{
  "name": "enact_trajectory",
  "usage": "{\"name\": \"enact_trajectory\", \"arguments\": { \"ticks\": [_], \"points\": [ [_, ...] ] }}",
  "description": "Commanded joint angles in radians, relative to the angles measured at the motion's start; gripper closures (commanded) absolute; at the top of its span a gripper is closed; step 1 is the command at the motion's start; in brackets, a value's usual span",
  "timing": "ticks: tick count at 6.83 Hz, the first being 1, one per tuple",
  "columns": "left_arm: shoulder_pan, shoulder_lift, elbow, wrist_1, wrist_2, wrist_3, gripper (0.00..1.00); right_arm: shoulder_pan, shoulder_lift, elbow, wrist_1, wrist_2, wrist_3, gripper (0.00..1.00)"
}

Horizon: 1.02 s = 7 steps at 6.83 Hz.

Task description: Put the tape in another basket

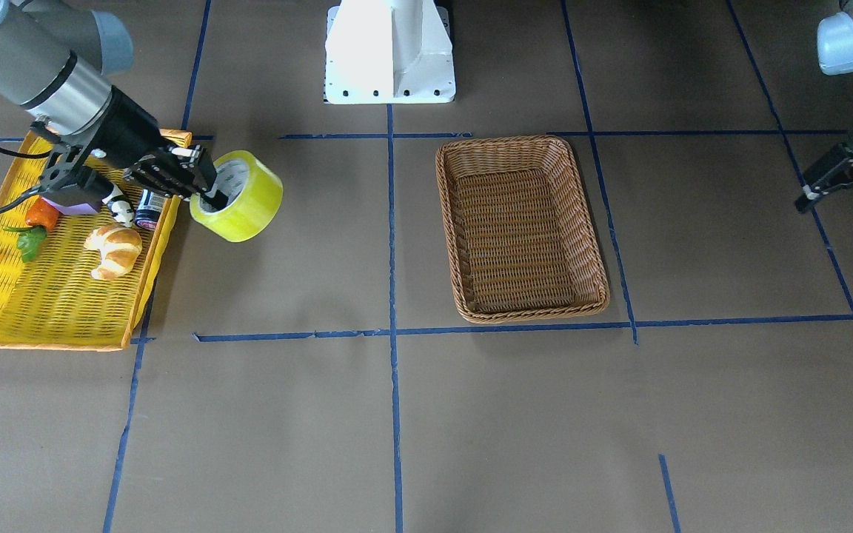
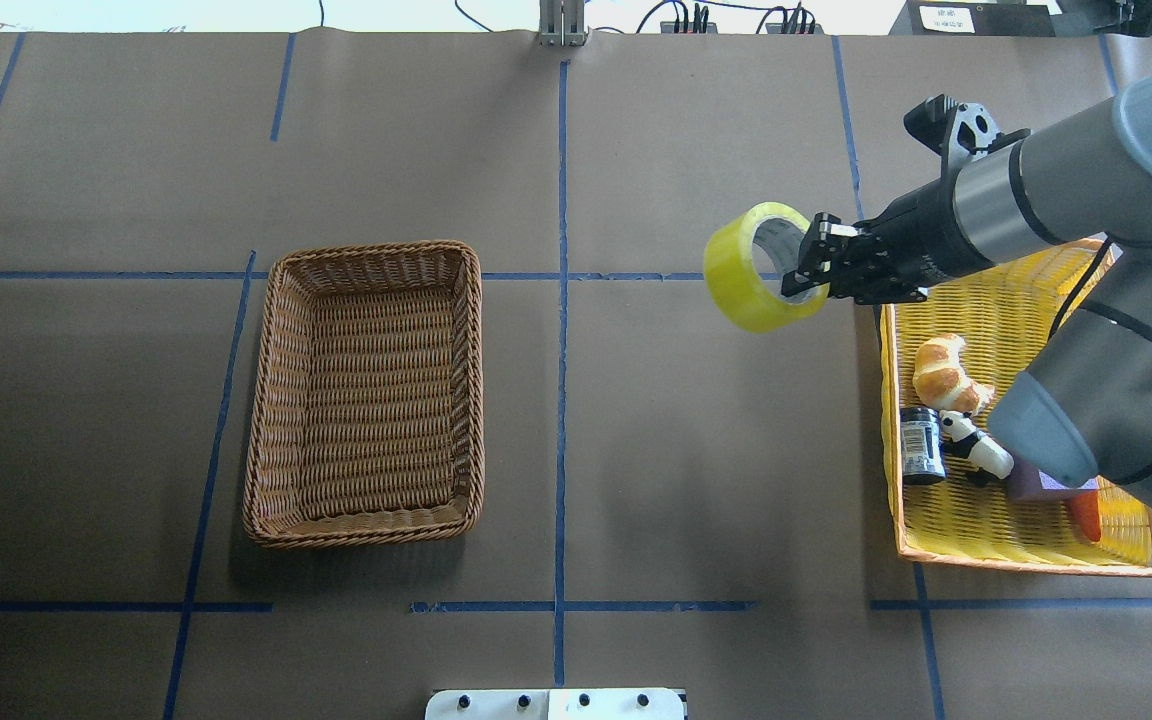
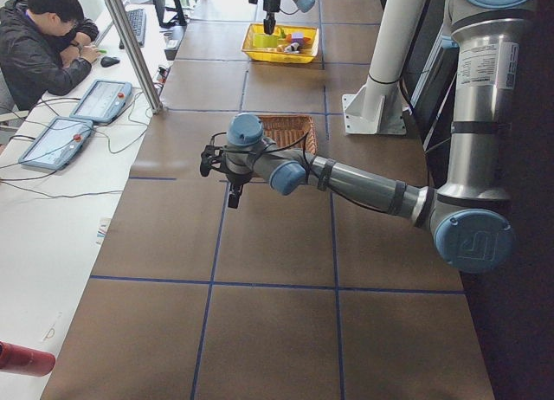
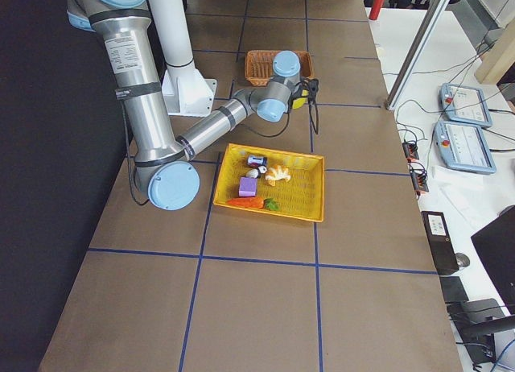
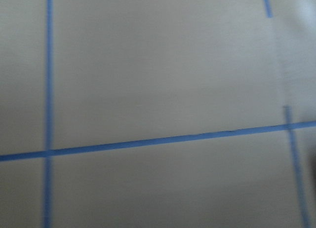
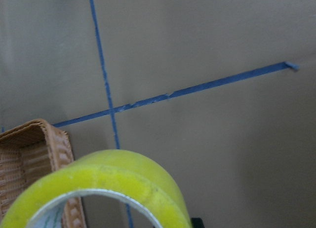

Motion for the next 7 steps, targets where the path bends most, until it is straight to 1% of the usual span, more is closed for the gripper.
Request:
{"name": "enact_trajectory", "arguments": {
  "ticks": [1,2,3,5,6,7],
  "points": [
    [0.116,-0.037,-0.023,-0.224,-0.004,-0.423,0.0,-0.148,0.025,0.023,0.197,-0.193,0.211,0.99],
    [0.157,-0.052,-0.018,-0.377,-0.005,-0.609,0.0,-0.22,0.024,0.018,0.323,-0.308,0.306,0.99],
    [0.209,-0.083,-0.012,-0.535,-0.005,-0.819,0.0,-0.266,0.025,0.019,0.408,-0.37,0.366,0.99],
    [0.26,-0.153,0.0,-0.796,0.002,-1.213,0.0,-0.315,0.025,0.018,0.575,-0.402,0.469,0.98],
    [0.268,-0.176,0.009,-0.889,0.006,-1.335,0.0,-0.352,0.027,0.018,0.628,-0.421,0.5,0.98],
    [0.275,-0.216,0.008,-0.963,0.024,-1.455,0.0,-0.38,0.027,0.021,0.651,-0.442,0.501,0.98]
  ]
}}
